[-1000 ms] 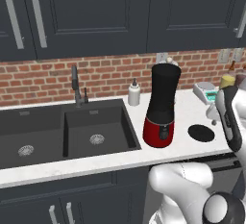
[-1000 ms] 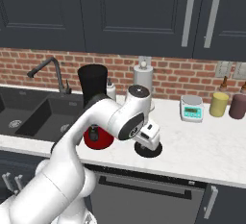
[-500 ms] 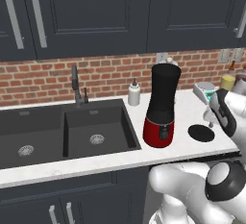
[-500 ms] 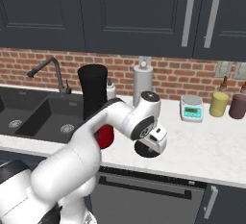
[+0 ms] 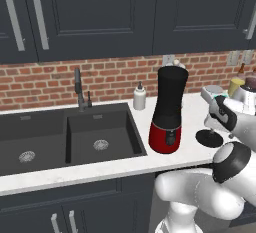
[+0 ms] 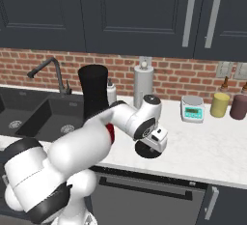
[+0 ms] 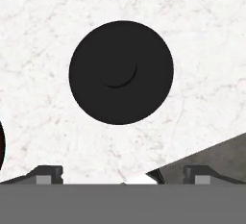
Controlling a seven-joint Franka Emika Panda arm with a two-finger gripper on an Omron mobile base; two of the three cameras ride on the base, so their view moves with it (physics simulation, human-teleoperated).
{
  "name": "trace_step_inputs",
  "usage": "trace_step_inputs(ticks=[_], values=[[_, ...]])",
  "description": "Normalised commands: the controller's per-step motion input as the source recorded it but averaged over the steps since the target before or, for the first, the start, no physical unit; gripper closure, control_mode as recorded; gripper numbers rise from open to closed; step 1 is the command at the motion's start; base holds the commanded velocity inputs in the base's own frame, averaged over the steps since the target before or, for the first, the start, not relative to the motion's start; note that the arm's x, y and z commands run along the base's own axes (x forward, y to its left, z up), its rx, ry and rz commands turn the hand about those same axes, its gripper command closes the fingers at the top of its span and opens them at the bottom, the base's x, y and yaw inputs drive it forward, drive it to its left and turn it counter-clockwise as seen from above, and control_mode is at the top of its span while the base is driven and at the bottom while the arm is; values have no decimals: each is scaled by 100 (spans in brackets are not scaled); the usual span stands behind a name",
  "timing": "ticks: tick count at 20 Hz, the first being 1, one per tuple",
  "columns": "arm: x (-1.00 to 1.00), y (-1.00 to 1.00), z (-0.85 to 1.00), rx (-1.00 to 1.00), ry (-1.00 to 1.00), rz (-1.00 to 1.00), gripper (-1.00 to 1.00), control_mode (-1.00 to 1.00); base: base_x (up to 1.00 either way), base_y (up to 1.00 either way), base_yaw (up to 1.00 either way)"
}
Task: Close the lid blender by securely placing the lid on top.
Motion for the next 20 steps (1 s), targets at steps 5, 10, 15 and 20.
trace_step_inputs(ticks=[5,10,15,20], values=[[22,0,-22,0,6,3,-100,-100,0,0,0],[13,0,-16,-1,10,2,-100,-100,0,0,0],[21,-3,-3,0,3,1,-100,-100,0,0,0],[14,0,0,0,0,0,-100,-100,0,0,0]])
